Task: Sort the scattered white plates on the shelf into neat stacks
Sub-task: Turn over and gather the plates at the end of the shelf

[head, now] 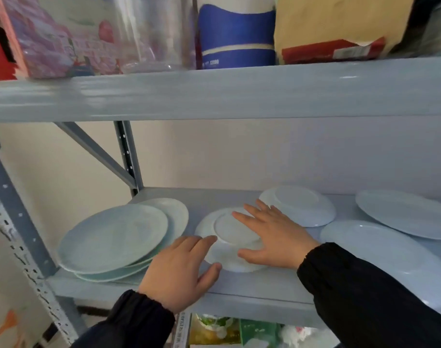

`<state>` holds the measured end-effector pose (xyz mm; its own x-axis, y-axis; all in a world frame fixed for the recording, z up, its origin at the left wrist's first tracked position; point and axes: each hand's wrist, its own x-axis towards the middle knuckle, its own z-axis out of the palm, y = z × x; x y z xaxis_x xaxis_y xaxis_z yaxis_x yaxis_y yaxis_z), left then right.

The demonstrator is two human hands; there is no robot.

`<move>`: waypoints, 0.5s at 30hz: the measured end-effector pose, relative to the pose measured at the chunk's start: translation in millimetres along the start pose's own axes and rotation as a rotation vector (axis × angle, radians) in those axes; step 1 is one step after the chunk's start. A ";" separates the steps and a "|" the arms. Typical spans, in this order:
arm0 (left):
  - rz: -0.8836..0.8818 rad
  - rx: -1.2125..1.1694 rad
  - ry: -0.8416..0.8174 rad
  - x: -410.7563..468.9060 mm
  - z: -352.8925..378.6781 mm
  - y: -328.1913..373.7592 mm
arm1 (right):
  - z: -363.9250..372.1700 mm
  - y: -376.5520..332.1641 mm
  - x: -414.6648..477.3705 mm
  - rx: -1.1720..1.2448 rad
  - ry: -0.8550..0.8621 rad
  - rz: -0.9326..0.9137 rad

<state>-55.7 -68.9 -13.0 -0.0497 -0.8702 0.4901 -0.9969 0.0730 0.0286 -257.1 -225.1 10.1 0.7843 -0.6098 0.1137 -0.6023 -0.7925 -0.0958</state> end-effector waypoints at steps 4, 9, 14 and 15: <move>-0.018 -0.005 -0.015 17.8 15.8 24.1 | 2.5 35.1 -15.3 0.038 0.013 0.038; -0.054 -0.007 -0.059 29.3 35.7 50.0 | 4.0 59.3 -24.4 0.051 0.027 0.001; -0.109 0.043 -0.137 25.0 52.4 65.9 | 2.4 70.2 -30.0 0.075 0.035 -0.089; -0.121 0.041 -0.148 23.2 52.3 68.4 | 1.8 71.3 -30.9 0.088 0.032 -0.096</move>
<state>-128.2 -109.6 -45.3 0.0655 -0.9337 0.3519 -0.9976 -0.0541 0.0422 -324.0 -262.7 -2.0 0.8316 -0.5324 0.1583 -0.5084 -0.8444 -0.1691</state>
